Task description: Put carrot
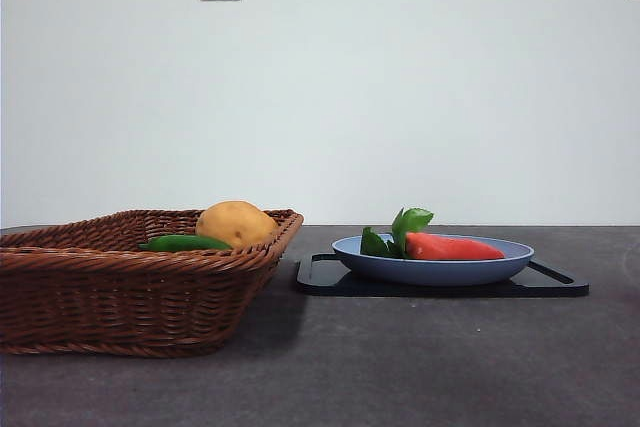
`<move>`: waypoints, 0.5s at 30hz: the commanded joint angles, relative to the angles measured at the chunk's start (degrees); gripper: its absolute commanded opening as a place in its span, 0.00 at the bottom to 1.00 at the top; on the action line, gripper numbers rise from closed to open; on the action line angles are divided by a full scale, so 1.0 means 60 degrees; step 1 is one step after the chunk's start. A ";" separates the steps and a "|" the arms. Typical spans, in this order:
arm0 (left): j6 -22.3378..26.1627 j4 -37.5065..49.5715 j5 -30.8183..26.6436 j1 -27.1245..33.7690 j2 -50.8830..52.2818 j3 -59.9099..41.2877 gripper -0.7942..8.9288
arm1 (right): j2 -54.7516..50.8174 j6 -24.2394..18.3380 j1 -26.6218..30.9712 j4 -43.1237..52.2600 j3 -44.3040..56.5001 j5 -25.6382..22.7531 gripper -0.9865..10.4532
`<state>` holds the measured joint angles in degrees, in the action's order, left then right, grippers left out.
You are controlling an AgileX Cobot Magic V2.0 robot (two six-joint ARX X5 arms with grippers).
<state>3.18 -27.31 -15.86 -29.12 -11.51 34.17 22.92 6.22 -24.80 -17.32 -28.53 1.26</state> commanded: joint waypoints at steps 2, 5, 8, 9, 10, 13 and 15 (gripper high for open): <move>0.0124 0.0266 0.0375 0.1428 0.0546 -0.0663 0.09 | 0.0004 0.0062 -0.0066 0.0095 -0.0055 -0.0047 0.09; 0.0124 0.0692 0.0951 0.2550 0.1027 -0.1548 0.09 | 0.0004 0.0062 -0.0066 0.0095 -0.0055 -0.0044 0.09; 0.0109 0.1224 0.1730 0.3442 0.1461 -0.2557 0.09 | 0.0004 0.0062 -0.0066 0.0095 -0.0055 -0.0051 0.09; 0.0102 0.1399 0.1861 0.3643 0.1541 -0.2845 0.09 | 0.0004 0.0066 -0.0066 0.0095 -0.0055 -0.0051 0.09; 0.0069 0.1654 0.2004 0.3887 0.1647 -0.3235 0.09 | 0.0004 0.0062 -0.0066 0.0095 -0.0055 -0.0047 0.09; -0.0106 0.2182 0.2211 0.4269 0.1687 -0.4003 0.09 | 0.0004 0.0062 -0.0066 0.0095 -0.0055 -0.0047 0.09; -0.0219 0.2306 0.2197 0.4393 0.1687 -0.4335 0.09 | 0.0004 0.0062 -0.0066 0.0095 -0.0055 -0.0047 0.09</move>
<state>2.79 -14.52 -2.94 -2.94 -1.67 8.27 22.92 6.22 -24.80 -17.30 -28.53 1.26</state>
